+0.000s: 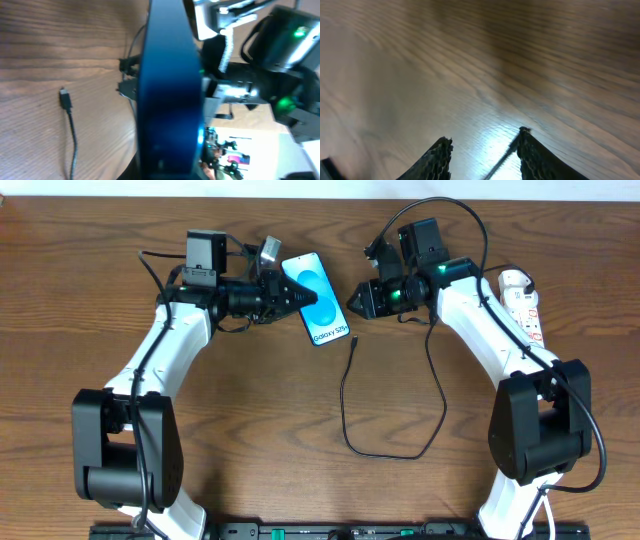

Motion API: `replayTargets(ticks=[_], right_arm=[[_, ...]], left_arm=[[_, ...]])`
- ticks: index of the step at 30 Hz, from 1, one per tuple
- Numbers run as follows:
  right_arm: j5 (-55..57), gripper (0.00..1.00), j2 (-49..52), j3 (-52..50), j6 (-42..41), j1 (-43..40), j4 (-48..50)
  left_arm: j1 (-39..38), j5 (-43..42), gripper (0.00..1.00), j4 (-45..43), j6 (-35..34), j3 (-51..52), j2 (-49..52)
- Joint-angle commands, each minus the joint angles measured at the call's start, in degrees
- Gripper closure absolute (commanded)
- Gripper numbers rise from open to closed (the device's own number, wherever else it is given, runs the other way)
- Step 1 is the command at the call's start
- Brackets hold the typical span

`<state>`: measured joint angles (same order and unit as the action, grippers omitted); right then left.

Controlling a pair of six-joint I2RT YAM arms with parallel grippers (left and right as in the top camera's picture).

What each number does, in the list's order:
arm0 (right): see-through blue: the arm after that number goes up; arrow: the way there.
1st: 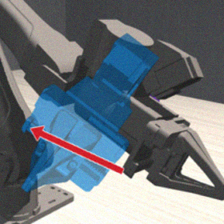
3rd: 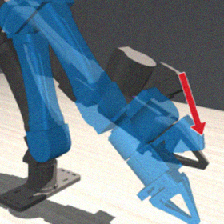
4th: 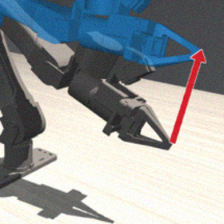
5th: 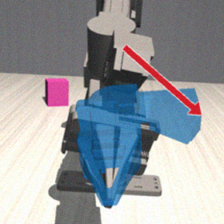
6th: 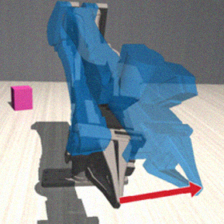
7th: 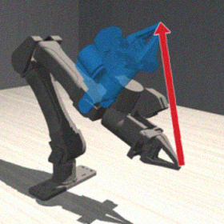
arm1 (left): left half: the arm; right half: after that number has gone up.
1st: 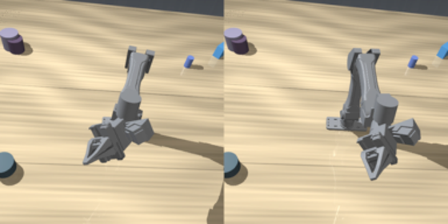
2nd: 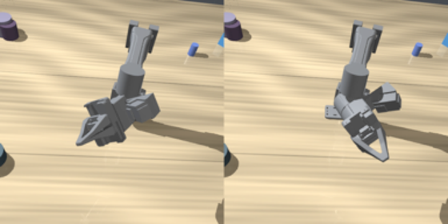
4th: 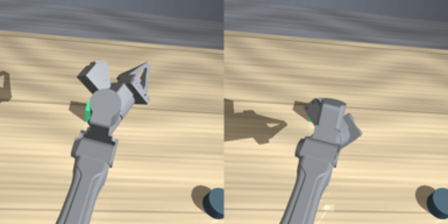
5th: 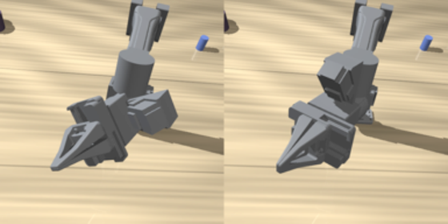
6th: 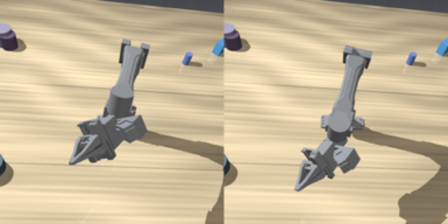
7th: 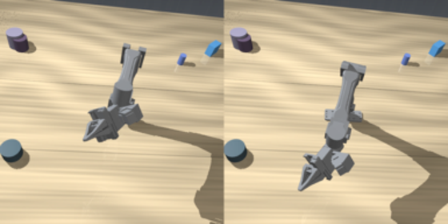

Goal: Plug charger to phone and switch on socket

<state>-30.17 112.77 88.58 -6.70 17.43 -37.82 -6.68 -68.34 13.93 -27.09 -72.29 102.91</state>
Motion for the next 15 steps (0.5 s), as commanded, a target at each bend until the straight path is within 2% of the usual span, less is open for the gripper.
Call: replayTargets(ticks=[1, 15], right_arm=[[-4.1, 0.59, -1.0, 1.4, 2.3, 0.3, 0.3], [-8.1, 0.62, -1.0, 1.4, 3.1, 4.9, 1.2]], left_arm=[[-1.1, 2.0, 0.92, 0.2, 2.1, -0.1, -0.2], [-2.8, 7.8, 0.93, 4.0, 2.0, -0.1, -0.2]])
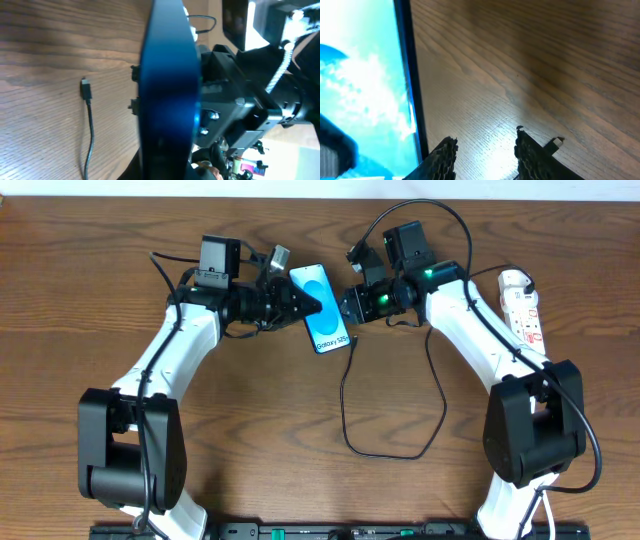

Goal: Plug charger to phone and switch on socket

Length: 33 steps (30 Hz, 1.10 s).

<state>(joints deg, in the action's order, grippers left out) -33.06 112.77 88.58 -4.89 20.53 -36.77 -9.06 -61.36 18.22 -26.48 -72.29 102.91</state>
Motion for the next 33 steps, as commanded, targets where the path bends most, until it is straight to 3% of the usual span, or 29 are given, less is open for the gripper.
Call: replayTargets(ticks=[1, 33], right_arm=[[-5.8, 0.62, -1.0, 1.4, 1.3, 1.9, 0.2], [-15.1, 0.66, -1.6, 1.4, -0.7, 6.4, 5.8]], left_arm=[[-0.4, 0.8, 0.92, -0.3, 1.3, -0.1, -0.2], [-0.4, 0.8, 0.92, -0.3, -0.4, -0.1, -0.2]])
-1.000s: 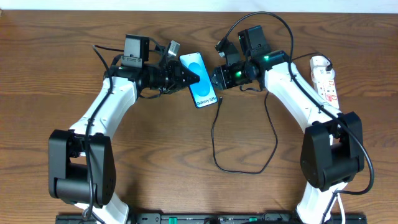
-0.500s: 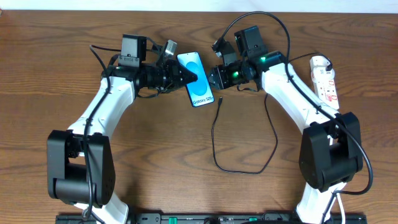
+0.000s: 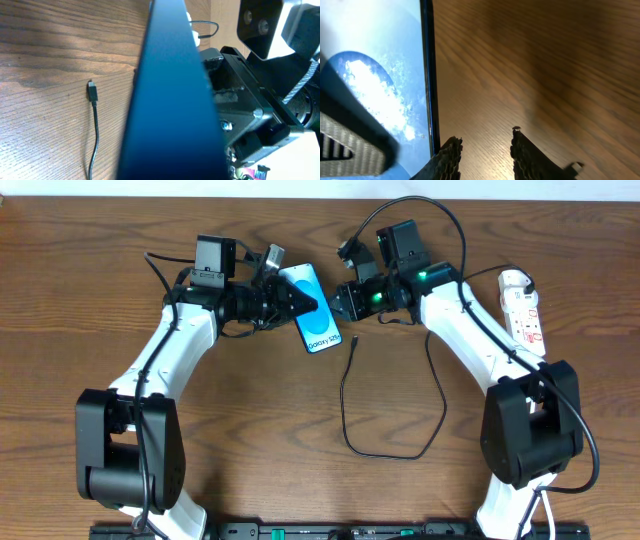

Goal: Plug charger to phone and switch on socket

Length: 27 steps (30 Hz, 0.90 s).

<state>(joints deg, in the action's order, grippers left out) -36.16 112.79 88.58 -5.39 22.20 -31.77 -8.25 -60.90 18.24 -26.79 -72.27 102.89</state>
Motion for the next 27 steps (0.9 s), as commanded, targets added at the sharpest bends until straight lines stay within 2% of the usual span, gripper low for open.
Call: replayTargets(ticks=[1, 12, 17, 20, 24, 27], right_arm=[[-12.0, 0.66, -1.6, 1.4, -0.2, 5.0, 1.0], [-11.6, 0.66, -1.6, 1.4, -1.4, 6.8, 1.6], [-5.5, 0.64, -1.6, 1.4, -1.5, 6.2, -0.8], [0.8, 0.64, -1.6, 1.4, -5.2, 5.3, -3.2], [12.1, 0.62, -1.5, 1.4, -14.2, 4.3, -7.3], [14.9, 0.62, -1.1, 1.3, -15.9, 4.1, -9.5]], left_arm=[[-1.2, 0.3, 0.92, -0.3, -0.1, -0.2, -0.1], [-1.5, 0.3, 0.92, -0.6, -1.4, -0.2, -0.1], [0.2, -1.2, 0.93, -3.0, -1.6, -0.2, -0.2], [2.8, -4.3, 0.93, -6.8, -3.6, -0.2, -0.2], [6.7, -8.3, 0.93, -12.5, -8.5, -0.2, -0.2], [8.9, -11.3, 0.93, -16.2, -11.9, -0.2, -0.2]])
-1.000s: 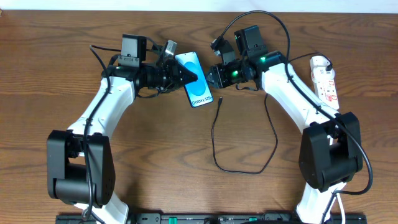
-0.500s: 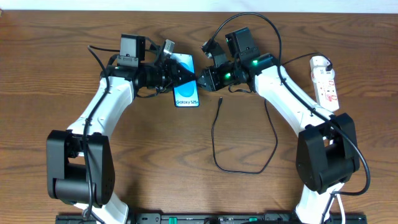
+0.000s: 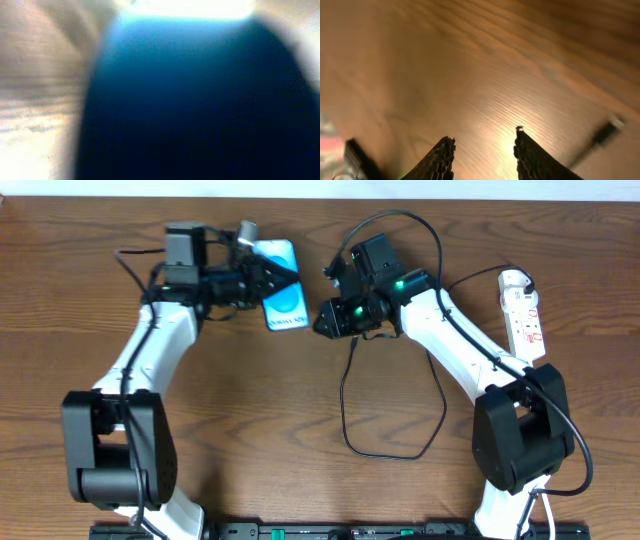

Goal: Plug charger to phone and switch on socket

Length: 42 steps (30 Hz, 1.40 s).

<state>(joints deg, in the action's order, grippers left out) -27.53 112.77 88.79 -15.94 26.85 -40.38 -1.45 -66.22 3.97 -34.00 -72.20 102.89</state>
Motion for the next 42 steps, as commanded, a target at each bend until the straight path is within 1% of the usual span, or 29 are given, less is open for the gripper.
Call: replayTargets(ticks=[1, 4, 10, 12, 17, 22, 28, 37, 42], right_arm=[[6.5, 0.62, -0.8, 0.9, -5.7, -0.6, -1.3], [6.6, 0.62, 0.5, 0.7, -7.3, -0.6, -2.5], [6.9, 0.66, 2.8, 0.7, -9.2, -1.1, -5.0], [8.7, 0.68, 3.5, 0.7, -10.4, -1.3, -6.1], [10.3, 0.7, 5.0, 0.7, -10.4, -1.5, -7.6], [10.6, 0.72, 6.0, 0.7, -10.8, -1.5, -7.9], [12.0, 0.8, 8.9, 0.7, -13.3, -1.5, -8.5], [12.0, 0.8, 11.8, 0.7, -14.5, -1.2, -6.6], [11.2, 0.86, 12.4, 0.7, -14.3, -1.2, -5.0]], left_arm=[[2.7, -6.9, 0.93, -3.1, -5.4, -0.2, -0.2], [3.8, -8.4, 0.93, -5.4, -6.9, -0.2, -0.2], [4.3, -8.4, 0.93, -5.6, -7.0, -0.2, -0.2], [4.3, -8.3, 0.92, -5.6, -7.0, -0.2, -0.2], [4.3, -8.1, 0.92, -5.6, -7.0, -0.2, -0.2], [4.3, -8.1, 0.92, -5.6, -7.0, -0.2, -0.2], [4.3, -8.1, 0.93, -5.6, -7.0, -0.2, -0.2], [4.3, -8.1, 0.93, -5.6, -7.0, -0.2, -0.2], [4.2, -7.9, 0.93, -5.6, -7.0, -0.2, -0.2]])
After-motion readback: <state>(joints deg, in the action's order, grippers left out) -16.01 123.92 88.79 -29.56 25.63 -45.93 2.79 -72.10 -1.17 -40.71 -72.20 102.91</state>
